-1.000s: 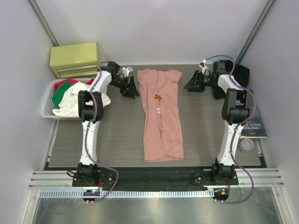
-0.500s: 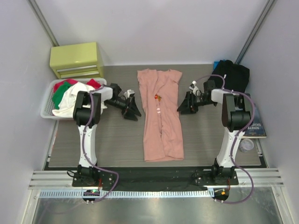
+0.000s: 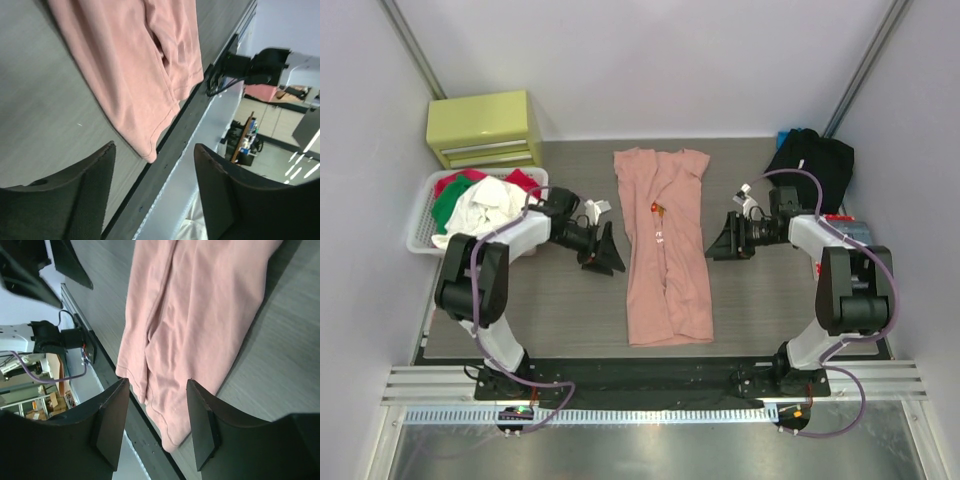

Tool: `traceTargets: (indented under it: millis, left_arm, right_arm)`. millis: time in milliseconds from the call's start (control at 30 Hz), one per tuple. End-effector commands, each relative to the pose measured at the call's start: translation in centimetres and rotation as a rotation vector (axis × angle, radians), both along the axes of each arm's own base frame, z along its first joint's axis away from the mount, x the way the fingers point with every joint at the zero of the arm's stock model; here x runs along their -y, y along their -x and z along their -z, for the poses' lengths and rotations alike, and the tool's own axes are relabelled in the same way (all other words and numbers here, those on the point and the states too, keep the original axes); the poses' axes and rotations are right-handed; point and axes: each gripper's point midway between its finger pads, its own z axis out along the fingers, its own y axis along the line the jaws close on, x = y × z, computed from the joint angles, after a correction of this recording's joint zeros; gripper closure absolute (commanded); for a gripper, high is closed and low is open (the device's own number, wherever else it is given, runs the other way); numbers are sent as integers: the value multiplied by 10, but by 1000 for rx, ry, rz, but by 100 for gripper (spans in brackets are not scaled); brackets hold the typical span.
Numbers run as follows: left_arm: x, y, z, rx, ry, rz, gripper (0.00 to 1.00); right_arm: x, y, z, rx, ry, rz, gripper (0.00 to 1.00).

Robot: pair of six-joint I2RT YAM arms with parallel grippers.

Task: Fold and stack the t-shirts
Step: Grab the bottom of the folded rectangular tshirt with right arm

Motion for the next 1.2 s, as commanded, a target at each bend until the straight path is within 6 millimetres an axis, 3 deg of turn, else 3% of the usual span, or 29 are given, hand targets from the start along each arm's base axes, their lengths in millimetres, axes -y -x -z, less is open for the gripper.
traceTargets:
  millis: [0, 33, 100, 333, 533, 733, 767, 867, 1000, 1067, 1133, 1167]
  left_arm:
    - [6, 12, 3, 108, -36, -51, 30]
    - [2, 20, 13, 87, -59, -66, 27]
    - [3, 18, 16, 79, -55, -88, 27]
    - [13, -3, 29, -14, -70, -32, 20]
    - [21, -17, 49, -87, -58, -26, 21]
    - [25, -14, 60, -106, -71, -7, 24]
    - [27, -13, 63, -113, -74, -3, 25]
    - [34, -10, 61, -109, -73, 23, 35]
    - [44, 0, 56, -99, -73, 65, 60]
    - [45, 3, 56, -105, -77, 79, 67]
    - [46, 3, 56, -102, -70, 92, 82]
    - [45, 4, 56, -108, -72, 98, 98]
  right_arm:
    - [6, 20, 2, 37, 47, -14, 46]
    - [7, 21, 3, 39, 53, -12, 46]
    - [8, 26, 8, 22, 60, -7, 47]
    - [9, 28, 34, -71, 69, -17, 46]
    - [7, 21, 50, -117, 54, -9, 46]
    - [6, 19, 68, -148, 64, -12, 46]
    - [-6, 23, 69, -145, 67, -54, 47]
    - [-14, 25, 73, -152, 81, -83, 47]
    - [-29, 28, 73, -129, 104, -133, 47]
    - [-30, 30, 75, -140, 105, -137, 53]
    - [-29, 30, 75, -138, 108, -137, 62]
    - [-29, 32, 75, -137, 108, -139, 65]
